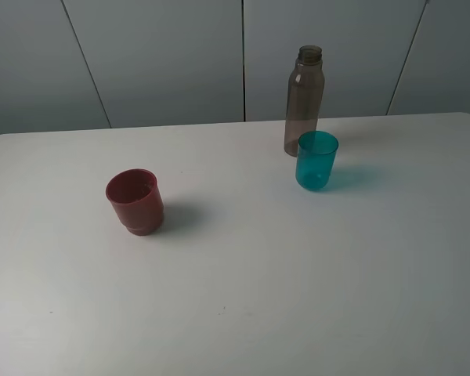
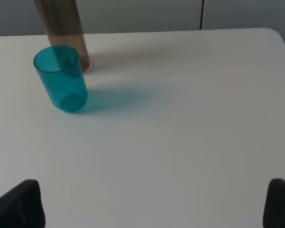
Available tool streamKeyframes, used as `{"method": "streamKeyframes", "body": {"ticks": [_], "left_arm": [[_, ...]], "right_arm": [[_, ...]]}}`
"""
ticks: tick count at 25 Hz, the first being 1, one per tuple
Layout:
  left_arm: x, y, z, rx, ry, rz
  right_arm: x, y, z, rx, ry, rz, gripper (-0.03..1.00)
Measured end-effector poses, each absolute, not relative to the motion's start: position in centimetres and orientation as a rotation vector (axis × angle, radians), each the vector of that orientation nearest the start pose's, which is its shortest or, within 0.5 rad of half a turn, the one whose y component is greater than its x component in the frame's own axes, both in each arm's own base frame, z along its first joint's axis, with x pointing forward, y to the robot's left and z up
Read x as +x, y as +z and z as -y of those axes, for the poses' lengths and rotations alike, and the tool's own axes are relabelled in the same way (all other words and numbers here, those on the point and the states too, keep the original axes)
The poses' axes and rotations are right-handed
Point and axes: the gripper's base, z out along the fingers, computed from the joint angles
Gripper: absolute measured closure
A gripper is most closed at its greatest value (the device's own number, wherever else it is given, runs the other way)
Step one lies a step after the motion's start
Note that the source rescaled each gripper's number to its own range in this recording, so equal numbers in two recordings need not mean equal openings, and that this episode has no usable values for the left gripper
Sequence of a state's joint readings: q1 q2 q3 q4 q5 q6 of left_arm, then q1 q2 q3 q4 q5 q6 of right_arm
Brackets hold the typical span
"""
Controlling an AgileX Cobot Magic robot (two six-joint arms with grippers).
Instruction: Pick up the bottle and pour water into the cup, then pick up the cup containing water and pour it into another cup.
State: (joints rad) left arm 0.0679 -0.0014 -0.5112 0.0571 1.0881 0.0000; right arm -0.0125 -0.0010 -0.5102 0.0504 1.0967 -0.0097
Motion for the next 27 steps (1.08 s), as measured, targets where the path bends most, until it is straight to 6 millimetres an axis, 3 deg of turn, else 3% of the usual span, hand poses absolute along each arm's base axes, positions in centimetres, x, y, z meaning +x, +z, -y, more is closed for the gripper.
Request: {"method": "streamKeyframes", "body": {"ticks": [11, 27], "left_arm": [[-0.79, 27.83, -0.41, -0.074, 0.111, -2.058], [-0.79, 27.83, -0.41, -0.074, 0.111, -2.058]], "right_arm": [[-0.79, 27.75, -0.82, -0.104, 0.047, -2.063, -0.03], [-0.79, 27.75, -0.82, -0.11, 0.043, -2.062, -0.03]]}}
